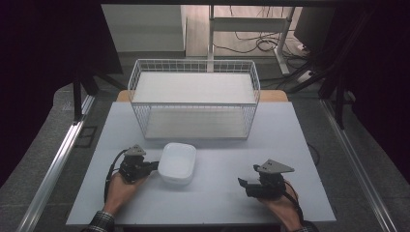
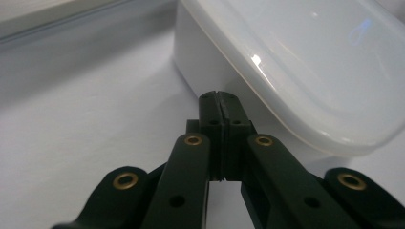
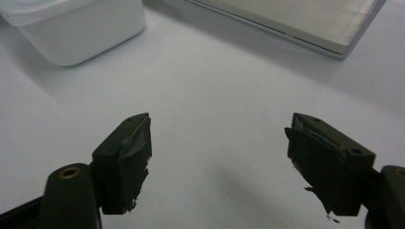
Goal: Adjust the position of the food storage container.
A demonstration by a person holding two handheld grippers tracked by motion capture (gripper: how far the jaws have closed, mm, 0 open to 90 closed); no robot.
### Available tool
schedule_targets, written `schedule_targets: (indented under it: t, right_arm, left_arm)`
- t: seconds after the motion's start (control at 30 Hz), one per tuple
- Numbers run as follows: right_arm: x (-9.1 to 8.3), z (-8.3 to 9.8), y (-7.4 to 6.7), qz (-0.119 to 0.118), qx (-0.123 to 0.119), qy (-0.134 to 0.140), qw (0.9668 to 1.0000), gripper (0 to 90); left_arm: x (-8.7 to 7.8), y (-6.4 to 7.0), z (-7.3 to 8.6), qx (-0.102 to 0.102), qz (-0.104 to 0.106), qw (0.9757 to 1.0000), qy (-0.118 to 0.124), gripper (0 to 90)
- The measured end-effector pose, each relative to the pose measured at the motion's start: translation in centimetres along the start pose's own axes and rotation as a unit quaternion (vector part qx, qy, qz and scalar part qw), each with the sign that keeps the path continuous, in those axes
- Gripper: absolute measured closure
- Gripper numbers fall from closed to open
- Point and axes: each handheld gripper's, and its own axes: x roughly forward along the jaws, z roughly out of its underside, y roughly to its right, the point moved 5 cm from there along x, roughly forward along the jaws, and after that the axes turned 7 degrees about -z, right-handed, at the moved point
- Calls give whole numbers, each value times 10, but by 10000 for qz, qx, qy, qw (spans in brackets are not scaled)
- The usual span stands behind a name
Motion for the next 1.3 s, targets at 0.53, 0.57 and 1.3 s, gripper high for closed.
schedule_targets:
  t: [0.53,0.57,1.3]
  right_arm:
    - [3,-4,-5,-148,-95,-36,9998,329]
    - [3,-4,-5,-148,-95,-36,9998,329]
    - [51,-22,-30,-862,-213,-643,9940,888]
  left_arm:
    - [21,57,-17,780,184,9964,-287,899]
    - [21,57,-17,780,184,9964,-287,900]
    - [28,39,-27,329,586,9977,-119,900]
